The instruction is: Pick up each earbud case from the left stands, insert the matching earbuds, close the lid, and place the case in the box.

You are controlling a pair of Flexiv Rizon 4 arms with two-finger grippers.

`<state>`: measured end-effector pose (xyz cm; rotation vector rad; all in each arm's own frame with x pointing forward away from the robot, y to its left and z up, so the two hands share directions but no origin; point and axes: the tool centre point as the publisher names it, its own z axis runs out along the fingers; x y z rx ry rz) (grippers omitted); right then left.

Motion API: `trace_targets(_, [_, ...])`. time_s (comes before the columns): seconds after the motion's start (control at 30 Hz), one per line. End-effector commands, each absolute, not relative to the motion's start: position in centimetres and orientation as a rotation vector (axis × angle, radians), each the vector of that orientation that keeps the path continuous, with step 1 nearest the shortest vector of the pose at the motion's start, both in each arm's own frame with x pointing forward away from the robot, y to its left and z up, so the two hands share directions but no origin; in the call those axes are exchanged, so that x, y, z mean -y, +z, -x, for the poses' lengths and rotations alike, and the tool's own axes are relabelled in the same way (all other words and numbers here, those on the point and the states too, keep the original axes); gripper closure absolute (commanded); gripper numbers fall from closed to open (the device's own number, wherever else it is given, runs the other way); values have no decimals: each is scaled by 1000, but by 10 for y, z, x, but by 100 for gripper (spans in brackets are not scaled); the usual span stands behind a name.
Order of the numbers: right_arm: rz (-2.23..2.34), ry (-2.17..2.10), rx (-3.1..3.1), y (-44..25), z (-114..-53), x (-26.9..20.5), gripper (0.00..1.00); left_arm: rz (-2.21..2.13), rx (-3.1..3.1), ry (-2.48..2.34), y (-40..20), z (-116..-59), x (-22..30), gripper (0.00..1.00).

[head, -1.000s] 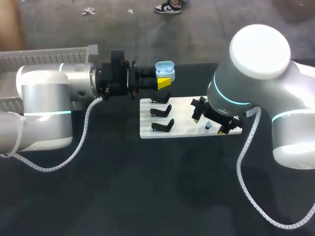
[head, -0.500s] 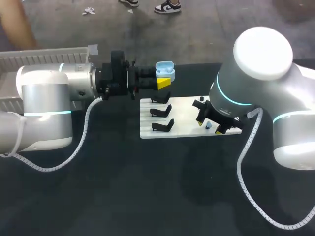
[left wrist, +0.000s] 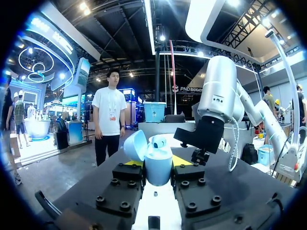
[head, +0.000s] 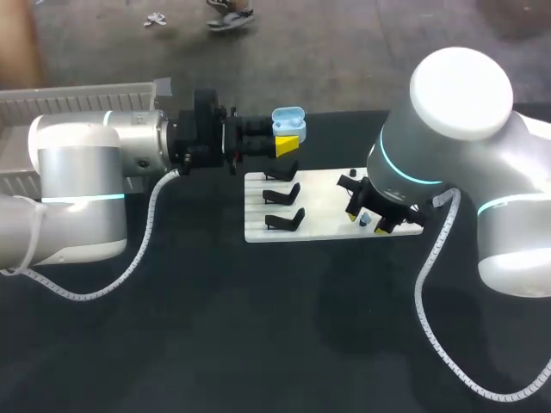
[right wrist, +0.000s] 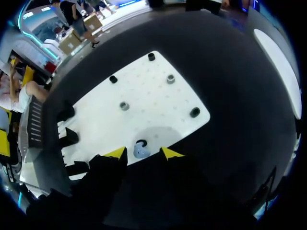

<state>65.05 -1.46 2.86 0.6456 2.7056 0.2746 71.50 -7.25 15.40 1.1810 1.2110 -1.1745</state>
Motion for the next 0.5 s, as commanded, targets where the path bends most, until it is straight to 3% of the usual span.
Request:
trace_targets(0.03, [-645, 276, -2708, 27, -653, 14, 60, -1180, -1208, -1174, 153, -716, 73, 100])
trace_targets(0.5, [-637, 271, -2713, 25, -655, 11, 72, -1180, -1208, -1174, 153, -716, 73, 100])
